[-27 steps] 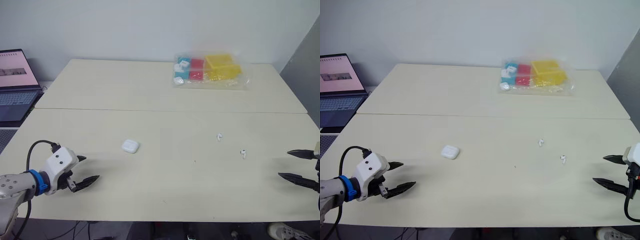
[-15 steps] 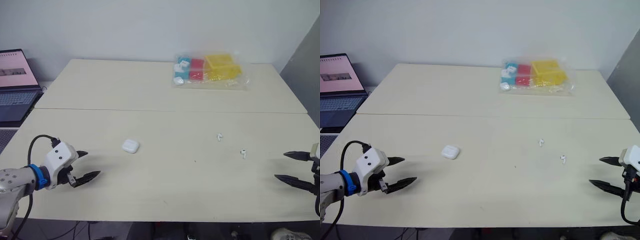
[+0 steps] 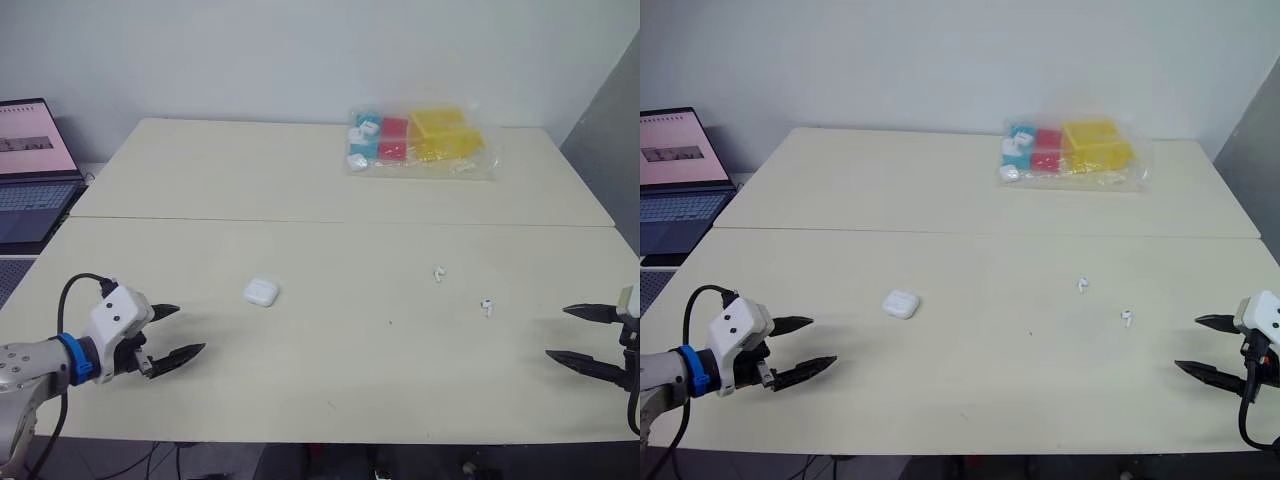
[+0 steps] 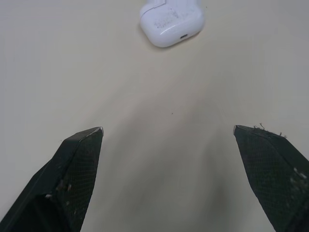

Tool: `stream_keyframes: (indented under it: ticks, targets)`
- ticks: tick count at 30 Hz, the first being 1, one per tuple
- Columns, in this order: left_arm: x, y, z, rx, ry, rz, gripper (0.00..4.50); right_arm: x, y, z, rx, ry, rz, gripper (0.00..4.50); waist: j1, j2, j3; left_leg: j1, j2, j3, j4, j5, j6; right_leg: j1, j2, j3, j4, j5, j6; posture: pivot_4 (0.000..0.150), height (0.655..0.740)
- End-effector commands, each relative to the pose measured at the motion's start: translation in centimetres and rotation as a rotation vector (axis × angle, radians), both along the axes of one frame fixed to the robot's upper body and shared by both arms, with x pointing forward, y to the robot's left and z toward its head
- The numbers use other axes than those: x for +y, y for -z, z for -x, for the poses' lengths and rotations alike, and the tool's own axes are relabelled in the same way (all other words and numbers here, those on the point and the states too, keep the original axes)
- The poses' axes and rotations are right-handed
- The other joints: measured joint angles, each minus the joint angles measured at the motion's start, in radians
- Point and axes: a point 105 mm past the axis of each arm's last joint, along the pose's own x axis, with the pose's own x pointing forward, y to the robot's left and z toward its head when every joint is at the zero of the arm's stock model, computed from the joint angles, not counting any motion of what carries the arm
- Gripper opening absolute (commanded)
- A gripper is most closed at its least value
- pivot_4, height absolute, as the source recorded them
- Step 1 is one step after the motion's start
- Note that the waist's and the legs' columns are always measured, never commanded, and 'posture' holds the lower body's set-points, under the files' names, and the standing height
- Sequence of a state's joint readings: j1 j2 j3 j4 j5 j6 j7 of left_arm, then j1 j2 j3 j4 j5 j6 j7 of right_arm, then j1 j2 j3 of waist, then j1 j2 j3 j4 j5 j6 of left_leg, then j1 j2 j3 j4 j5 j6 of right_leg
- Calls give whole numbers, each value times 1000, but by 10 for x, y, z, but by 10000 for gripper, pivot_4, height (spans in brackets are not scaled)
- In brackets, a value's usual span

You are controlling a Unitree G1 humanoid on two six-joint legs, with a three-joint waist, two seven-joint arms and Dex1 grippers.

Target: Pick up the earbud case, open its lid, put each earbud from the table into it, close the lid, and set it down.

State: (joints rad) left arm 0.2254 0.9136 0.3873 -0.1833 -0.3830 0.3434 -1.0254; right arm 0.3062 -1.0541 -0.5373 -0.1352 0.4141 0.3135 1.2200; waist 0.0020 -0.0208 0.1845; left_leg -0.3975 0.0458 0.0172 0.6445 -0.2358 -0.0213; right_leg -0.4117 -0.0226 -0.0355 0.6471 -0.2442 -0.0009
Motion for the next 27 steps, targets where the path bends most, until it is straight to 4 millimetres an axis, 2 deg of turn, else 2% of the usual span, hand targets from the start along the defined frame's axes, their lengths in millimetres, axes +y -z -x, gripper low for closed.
stream_keyframes:
  ticks: [1,5,8,13,18,27]
  targets:
    - [-10,-14,-4,-55,-23,45,45000,3,-12,-1,-47,-12,12,44663,0,0,0,0,0,0,0,0,0,0,0,0,0,0,0,1500,7359]
    - [-30,-12,-15,-105,-106,100,45000,25,-21,-4,-72,-81,-21,44663,1,0,0,1,0,0,0,0,0,1,0,1,1,0,1,1500,7359]
    - [-35,-10,-22,-133,-170,126,45000,41,-23,-3,-59,-138,-34,44663,1,0,0,2,0,-1,1,0,0,2,2,1,2,2,2,1500,7359]
    - [-65,1,-32,-102,-210,206,45000,100,-38,-2,-59,-323,-137,44663,0,-1,-1,3,0,-1,1,0,0,3,2,1,3,2,3,1500,7359]
    - [-77,15,-50,-89,-287,229,45000,135,-54,-12,-98,-420,-200,44663,2,-2,-1,3,-1,-2,2,0,0,4,4,0,3,3,5,1500,7359]
    - [-83,28,-61,-54,-362,245,45000,155,-61,-18,-116,-491,-224,44663,7,-2,-1,0,-1,-3,2,0,0,2,4,0,1,3,5,1500,7359]
